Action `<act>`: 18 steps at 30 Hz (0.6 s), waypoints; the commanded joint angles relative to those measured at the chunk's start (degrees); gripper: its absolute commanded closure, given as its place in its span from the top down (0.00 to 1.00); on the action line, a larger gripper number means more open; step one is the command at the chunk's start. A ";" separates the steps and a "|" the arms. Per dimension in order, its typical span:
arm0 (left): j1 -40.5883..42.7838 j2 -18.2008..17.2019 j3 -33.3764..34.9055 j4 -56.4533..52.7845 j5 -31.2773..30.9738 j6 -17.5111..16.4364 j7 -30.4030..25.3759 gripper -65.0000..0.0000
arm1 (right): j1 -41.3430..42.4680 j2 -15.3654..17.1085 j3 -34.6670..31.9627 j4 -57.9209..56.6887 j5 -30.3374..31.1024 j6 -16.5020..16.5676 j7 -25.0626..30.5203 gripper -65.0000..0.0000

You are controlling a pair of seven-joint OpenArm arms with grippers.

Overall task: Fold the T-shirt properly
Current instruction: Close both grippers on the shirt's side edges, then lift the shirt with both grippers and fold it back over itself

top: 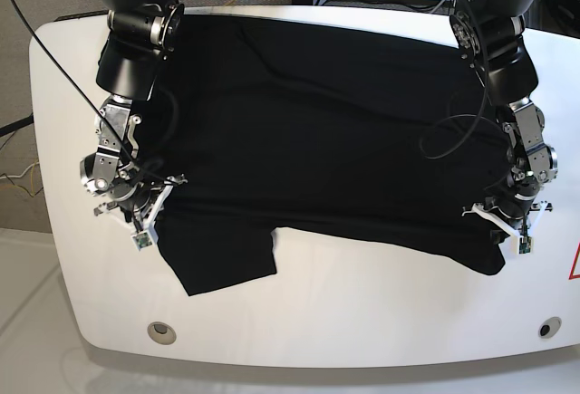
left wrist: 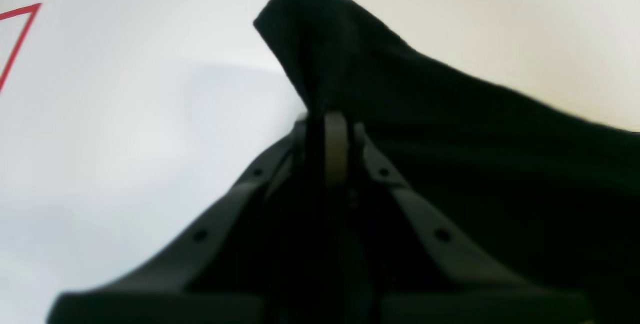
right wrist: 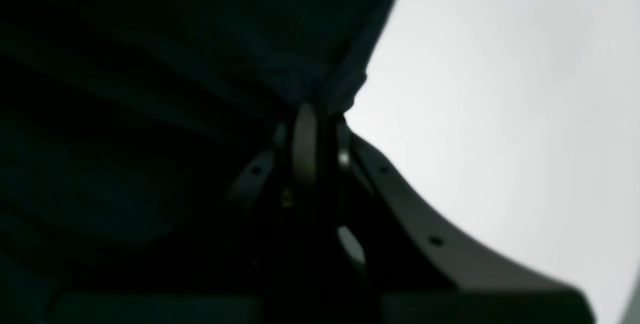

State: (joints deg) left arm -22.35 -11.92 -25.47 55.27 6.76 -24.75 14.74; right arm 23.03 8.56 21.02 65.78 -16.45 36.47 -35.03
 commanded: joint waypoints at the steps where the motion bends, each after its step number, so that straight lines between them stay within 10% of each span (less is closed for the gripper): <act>1: -0.46 -1.04 -0.15 1.39 -0.65 0.36 -1.34 0.04 | 1.81 0.81 0.13 2.92 0.23 -0.20 -0.80 0.02; 18: 1.91 -1.31 -0.42 1.48 -0.65 0.36 -0.63 0.04 | -1.80 1.07 0.22 17.25 -0.21 -0.20 -10.21 0.02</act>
State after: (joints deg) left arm -18.85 -11.97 -25.76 55.48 6.37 -25.17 15.03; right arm 20.56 8.56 20.99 79.92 -16.10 37.10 -44.66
